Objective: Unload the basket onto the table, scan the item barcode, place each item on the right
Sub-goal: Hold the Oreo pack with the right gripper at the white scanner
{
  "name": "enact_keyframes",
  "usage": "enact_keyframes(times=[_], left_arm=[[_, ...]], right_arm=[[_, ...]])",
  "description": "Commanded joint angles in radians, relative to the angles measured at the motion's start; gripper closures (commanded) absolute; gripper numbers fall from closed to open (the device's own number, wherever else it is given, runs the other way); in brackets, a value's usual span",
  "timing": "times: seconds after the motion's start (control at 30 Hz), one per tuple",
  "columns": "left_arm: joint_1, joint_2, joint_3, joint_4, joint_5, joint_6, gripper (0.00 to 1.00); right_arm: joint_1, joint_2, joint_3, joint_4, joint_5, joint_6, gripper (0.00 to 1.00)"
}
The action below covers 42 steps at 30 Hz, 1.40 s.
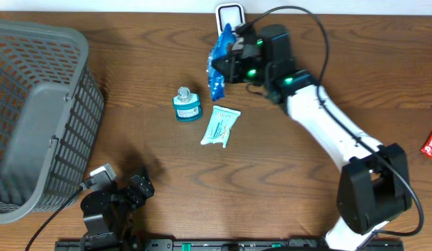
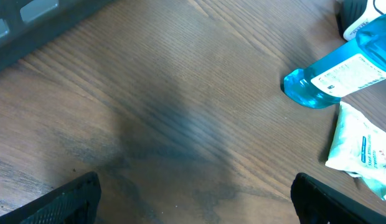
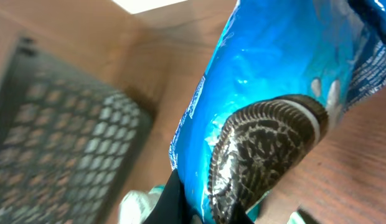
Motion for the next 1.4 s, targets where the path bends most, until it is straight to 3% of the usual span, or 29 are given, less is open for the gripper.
enact_keyframes(times=[0.0,0.13,0.3,0.5,0.63,0.93,1.37], left_arm=[[-0.006,-0.005,-0.005,-0.019,-0.003,-0.002,0.02],[-0.006,-0.005,-0.005,-0.019,-0.003,-0.002,0.02],[-0.006,-0.005,-0.005,-0.019,-0.003,-0.002,0.02],[-0.006,-0.005,-0.005,-0.019,-0.003,-0.002,0.02],[-0.006,-0.005,-0.005,-0.019,-0.003,-0.002,0.02],[-0.006,-0.005,-0.005,-0.019,-0.003,-0.002,0.02],[-0.006,-0.005,-0.005,-0.019,-0.003,-0.002,0.02]], right_arm=[[0.023,0.030,0.011,0.048,0.316,0.044,0.99],[0.015,0.097,0.060,0.127,0.405,0.112,0.98],[0.006,0.278,0.270,0.139,0.407,0.191,0.98],[0.005,0.527,0.663,-0.012,0.430,0.410,0.99],[0.005,0.616,0.808,-0.106,0.525,0.604,0.98],[-0.009,0.686,0.820,-0.067,0.539,0.730,0.98],[-0.066,0.712,0.820,-0.076,0.525,0.678,0.98]])
